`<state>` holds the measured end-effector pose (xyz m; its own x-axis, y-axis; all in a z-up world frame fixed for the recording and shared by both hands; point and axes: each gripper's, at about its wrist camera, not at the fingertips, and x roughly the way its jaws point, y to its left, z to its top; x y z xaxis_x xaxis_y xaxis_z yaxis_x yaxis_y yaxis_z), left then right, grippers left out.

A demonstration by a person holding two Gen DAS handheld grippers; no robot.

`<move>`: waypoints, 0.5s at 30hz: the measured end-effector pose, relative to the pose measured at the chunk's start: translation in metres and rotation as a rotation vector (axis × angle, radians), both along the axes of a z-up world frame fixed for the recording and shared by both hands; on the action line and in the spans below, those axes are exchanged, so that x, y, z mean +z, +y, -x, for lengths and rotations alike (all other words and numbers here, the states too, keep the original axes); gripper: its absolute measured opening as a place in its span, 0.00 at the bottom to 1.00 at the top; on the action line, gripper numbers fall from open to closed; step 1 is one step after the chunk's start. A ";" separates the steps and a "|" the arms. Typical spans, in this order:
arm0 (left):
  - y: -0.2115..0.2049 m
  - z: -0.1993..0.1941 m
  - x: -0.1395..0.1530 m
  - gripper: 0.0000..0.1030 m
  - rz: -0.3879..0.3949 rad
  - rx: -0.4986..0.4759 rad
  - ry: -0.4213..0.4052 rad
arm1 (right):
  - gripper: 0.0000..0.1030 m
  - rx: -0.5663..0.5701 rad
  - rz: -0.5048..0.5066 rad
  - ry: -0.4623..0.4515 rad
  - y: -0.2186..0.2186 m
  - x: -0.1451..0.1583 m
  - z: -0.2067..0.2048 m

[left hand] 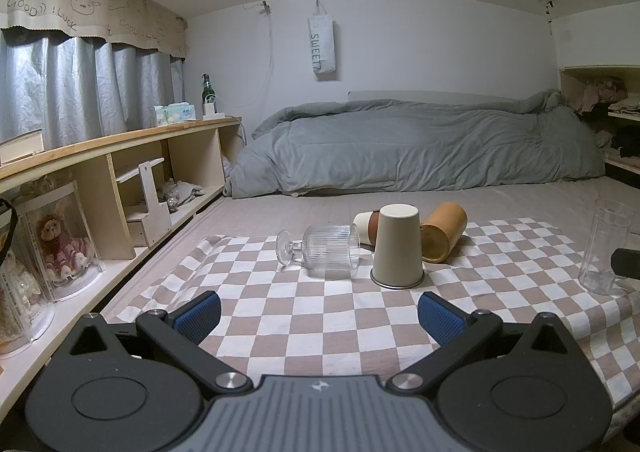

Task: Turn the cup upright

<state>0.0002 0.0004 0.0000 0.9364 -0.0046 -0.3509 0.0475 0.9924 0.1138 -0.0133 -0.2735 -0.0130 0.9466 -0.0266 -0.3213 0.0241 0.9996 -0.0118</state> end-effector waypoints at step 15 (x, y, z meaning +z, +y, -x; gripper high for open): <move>0.000 0.000 0.000 1.00 0.001 0.000 0.001 | 1.00 0.000 0.002 0.001 -0.001 0.000 0.000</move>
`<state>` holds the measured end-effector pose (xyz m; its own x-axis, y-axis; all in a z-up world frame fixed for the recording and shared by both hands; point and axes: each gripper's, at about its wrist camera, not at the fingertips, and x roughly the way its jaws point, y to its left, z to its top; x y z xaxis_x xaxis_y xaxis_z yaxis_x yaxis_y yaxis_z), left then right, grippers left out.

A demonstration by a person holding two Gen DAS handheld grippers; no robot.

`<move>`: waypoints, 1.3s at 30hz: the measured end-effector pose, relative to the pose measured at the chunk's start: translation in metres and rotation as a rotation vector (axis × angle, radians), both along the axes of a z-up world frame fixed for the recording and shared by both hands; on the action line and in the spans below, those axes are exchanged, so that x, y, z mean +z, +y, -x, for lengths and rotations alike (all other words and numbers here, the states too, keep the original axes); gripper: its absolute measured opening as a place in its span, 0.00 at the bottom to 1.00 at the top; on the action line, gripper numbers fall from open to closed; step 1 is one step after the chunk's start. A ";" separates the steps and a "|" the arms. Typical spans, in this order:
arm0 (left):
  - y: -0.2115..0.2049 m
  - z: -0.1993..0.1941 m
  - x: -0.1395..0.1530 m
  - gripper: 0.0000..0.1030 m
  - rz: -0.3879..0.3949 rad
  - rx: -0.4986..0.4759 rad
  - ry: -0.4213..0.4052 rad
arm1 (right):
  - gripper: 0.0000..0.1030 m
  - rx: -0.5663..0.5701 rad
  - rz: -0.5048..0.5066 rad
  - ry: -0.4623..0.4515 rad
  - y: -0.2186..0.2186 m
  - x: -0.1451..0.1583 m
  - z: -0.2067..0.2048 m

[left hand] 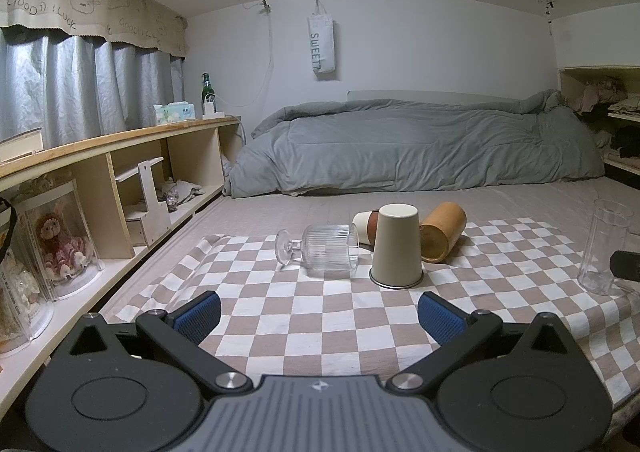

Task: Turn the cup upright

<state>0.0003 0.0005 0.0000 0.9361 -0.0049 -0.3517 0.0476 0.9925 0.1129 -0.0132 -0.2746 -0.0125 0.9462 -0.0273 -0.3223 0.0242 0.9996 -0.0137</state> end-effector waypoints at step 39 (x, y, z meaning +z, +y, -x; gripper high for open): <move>0.000 0.000 0.000 1.00 0.003 0.000 0.003 | 1.00 0.002 0.006 0.003 -0.001 -0.002 0.000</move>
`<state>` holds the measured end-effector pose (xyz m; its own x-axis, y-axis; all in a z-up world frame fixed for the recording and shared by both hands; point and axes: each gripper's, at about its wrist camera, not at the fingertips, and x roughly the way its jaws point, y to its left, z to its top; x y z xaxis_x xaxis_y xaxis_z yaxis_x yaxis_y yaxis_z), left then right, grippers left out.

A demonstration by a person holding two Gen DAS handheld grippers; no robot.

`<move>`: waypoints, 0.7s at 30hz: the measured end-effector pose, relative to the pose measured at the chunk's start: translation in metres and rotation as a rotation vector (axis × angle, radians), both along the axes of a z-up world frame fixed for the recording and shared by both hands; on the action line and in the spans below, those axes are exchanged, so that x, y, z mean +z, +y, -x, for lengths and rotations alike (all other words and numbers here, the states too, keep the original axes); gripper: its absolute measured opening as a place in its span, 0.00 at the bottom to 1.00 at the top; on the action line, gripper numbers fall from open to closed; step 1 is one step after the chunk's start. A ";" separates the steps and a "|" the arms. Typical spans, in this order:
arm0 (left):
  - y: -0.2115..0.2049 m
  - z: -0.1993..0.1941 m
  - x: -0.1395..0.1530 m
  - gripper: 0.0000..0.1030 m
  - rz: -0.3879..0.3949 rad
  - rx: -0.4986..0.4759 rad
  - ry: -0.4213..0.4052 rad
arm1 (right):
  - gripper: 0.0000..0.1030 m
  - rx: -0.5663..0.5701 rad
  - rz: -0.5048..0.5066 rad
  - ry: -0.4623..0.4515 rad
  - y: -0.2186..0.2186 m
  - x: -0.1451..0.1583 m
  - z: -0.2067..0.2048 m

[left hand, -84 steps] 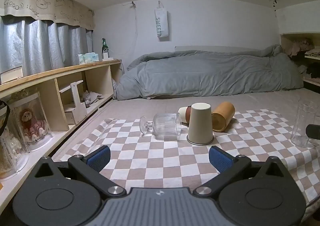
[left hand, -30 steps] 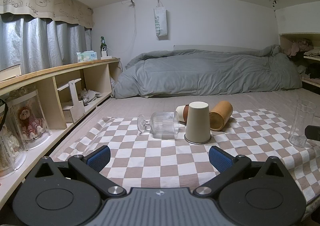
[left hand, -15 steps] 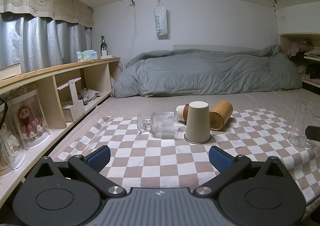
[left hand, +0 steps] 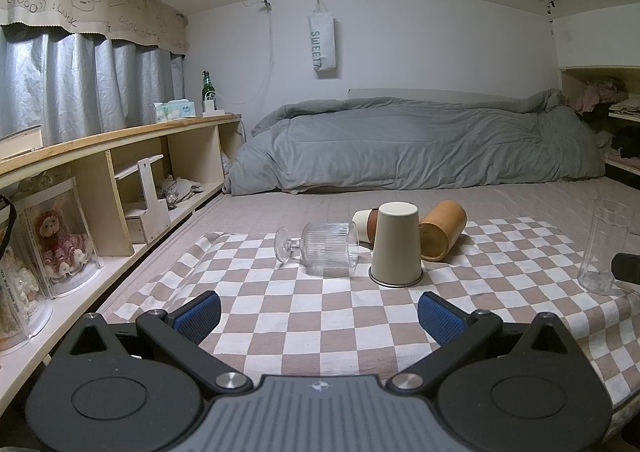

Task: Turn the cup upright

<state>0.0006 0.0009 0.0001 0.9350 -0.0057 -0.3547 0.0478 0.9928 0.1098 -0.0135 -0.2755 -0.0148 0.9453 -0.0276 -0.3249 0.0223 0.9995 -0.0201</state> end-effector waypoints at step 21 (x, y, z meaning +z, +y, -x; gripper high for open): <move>-0.014 -0.027 0.002 1.00 -0.011 -0.144 0.062 | 1.00 -0.007 -0.008 -0.003 -0.002 -0.002 -0.002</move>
<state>0.0277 -0.0135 0.0019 0.9012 -0.1343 -0.4121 0.1969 0.9738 0.1133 -0.0115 -0.2775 -0.0170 0.9461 -0.0322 -0.3223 0.0298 0.9995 -0.0124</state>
